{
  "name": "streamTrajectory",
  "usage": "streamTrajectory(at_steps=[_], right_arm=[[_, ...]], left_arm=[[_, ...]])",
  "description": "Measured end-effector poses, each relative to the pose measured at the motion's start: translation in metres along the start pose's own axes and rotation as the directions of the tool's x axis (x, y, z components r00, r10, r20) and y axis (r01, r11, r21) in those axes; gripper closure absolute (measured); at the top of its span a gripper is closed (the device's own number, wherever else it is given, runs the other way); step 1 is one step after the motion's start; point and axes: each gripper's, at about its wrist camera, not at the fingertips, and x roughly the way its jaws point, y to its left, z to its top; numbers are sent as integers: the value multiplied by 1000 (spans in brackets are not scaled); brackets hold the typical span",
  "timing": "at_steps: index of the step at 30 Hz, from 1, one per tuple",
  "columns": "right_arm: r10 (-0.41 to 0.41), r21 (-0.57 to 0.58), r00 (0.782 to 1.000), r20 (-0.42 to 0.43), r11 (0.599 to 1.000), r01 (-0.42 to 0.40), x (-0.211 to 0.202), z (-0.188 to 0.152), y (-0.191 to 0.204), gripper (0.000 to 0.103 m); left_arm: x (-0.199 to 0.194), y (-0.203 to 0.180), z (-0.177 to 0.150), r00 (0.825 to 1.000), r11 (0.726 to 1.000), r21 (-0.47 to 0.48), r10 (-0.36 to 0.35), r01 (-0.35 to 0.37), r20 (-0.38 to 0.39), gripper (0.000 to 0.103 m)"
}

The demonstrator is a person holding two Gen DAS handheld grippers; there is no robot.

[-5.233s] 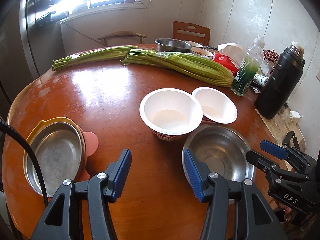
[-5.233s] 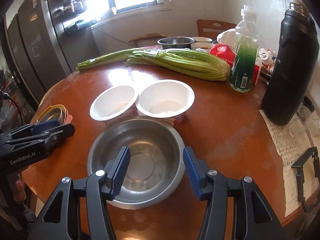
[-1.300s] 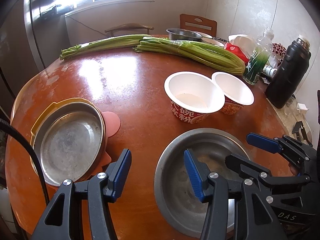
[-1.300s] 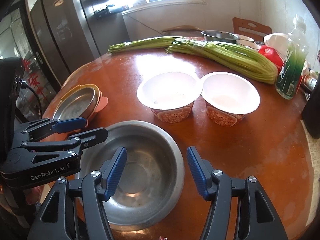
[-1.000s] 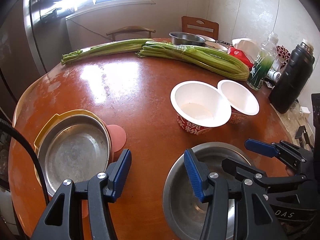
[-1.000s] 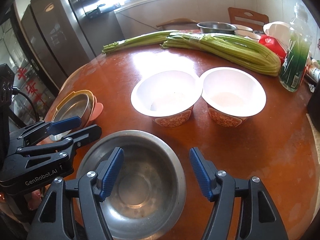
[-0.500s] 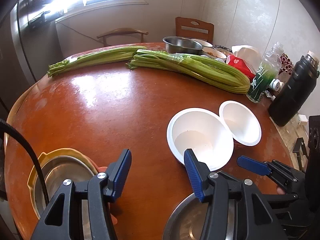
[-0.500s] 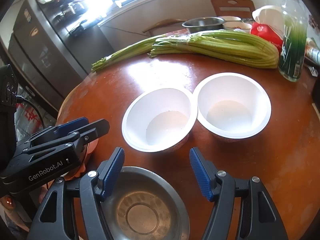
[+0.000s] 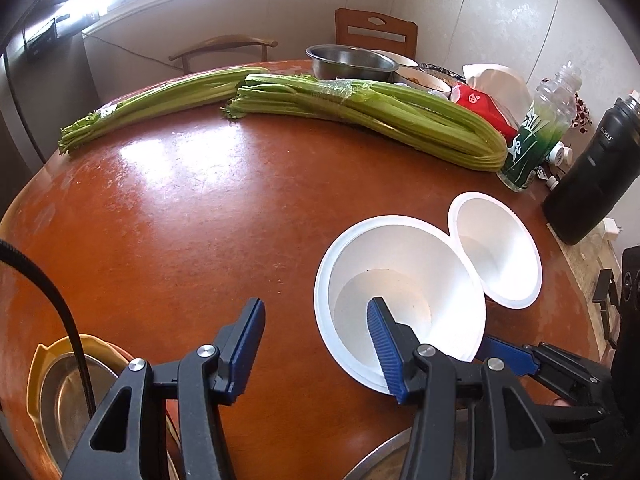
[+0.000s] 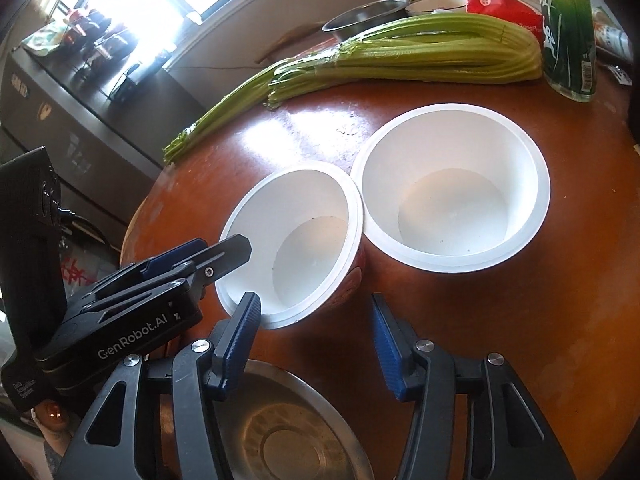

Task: Organize plates and bowls
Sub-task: 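Lift the white paper bowl with the left tool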

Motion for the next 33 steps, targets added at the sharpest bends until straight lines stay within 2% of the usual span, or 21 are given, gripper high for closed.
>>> streamTrajectory(at_steps=[6,10,25,33], right_arm=[[4,-34,1000,8,999,-3,2,1,7,53],[11,-59,1000,10,998,-11,1,1,13,59],[36,-127,999,31,991,-32,-6,4,33,59],[22,-107,999,36,994,-18,-4,4,29,59]], left_arm=[[5,3,-1,998,998,-15,-54,53,-21,66],[4,4,-3,997,997,-22,-71,70,-23,71],[-20,14,-6,996,995,-35,-88,89,22,72],[-17,12,-8,994,994,-35,-105,105,6,72]])
